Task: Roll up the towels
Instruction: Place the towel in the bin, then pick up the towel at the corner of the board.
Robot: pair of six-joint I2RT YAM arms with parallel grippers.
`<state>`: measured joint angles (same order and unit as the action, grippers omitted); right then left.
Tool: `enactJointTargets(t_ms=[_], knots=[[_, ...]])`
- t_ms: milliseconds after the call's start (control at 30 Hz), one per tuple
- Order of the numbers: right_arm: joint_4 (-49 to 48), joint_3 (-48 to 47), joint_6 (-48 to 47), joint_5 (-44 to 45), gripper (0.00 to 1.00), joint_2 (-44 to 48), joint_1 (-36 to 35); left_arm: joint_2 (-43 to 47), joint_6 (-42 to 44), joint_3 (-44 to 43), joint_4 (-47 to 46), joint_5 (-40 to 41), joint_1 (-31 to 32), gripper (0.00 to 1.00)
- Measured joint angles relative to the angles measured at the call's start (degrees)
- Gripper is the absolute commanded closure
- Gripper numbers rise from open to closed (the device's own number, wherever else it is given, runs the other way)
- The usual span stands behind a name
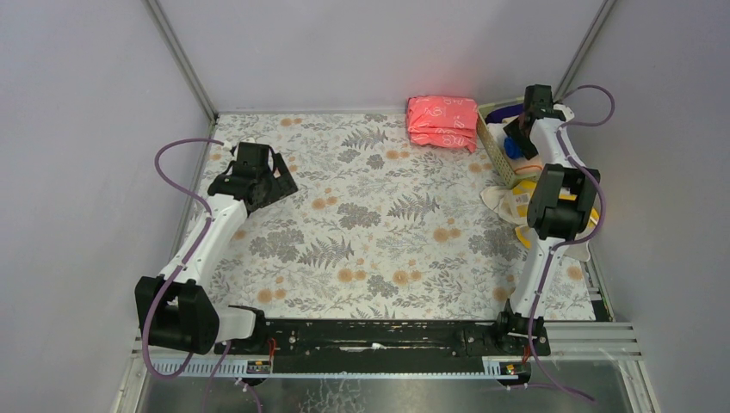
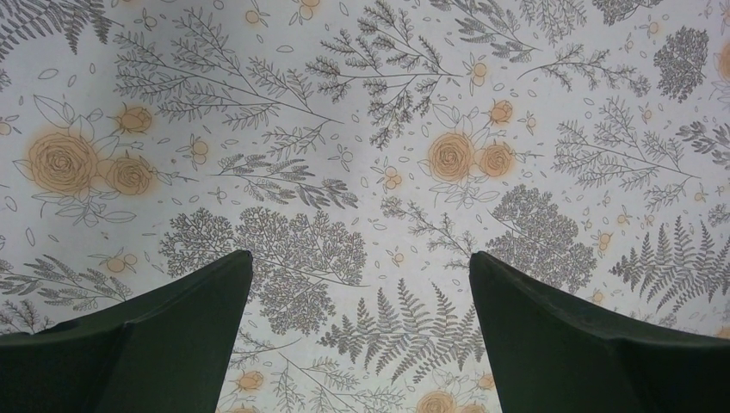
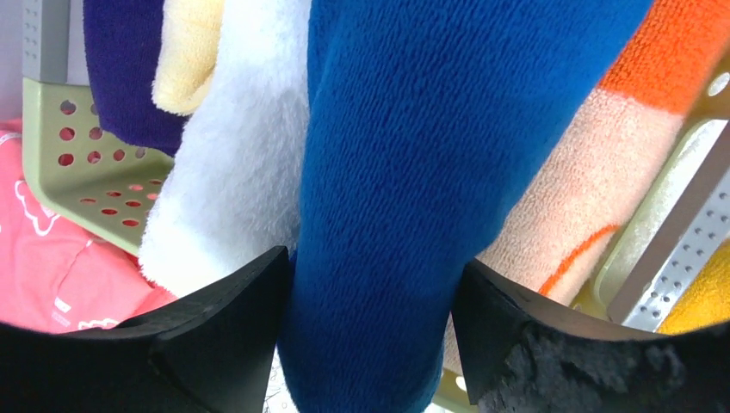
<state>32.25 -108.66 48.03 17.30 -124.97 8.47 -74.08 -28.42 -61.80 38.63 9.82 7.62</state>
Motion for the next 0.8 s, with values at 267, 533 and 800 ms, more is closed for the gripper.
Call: enactJointTargets(t_ms=[267,533,800], knots=[[-0.02,3.06,-0.04,0.2,0.17,3.23,-0.5,0.0,-0.02,0.63,-0.07,-1.11,-0.17,0.03],[0.2,5.07,-1.81,1.77,0.08,8.59,-0.48,0.09,-0.02,0.98,-0.2,-2.05,-0.17,0.02],[-0.61,14.32,-5.92,2.05,0.03,21.4,0.13,1.25,0.22,1.18,-0.31,-3.43,-0.17,0.02]])
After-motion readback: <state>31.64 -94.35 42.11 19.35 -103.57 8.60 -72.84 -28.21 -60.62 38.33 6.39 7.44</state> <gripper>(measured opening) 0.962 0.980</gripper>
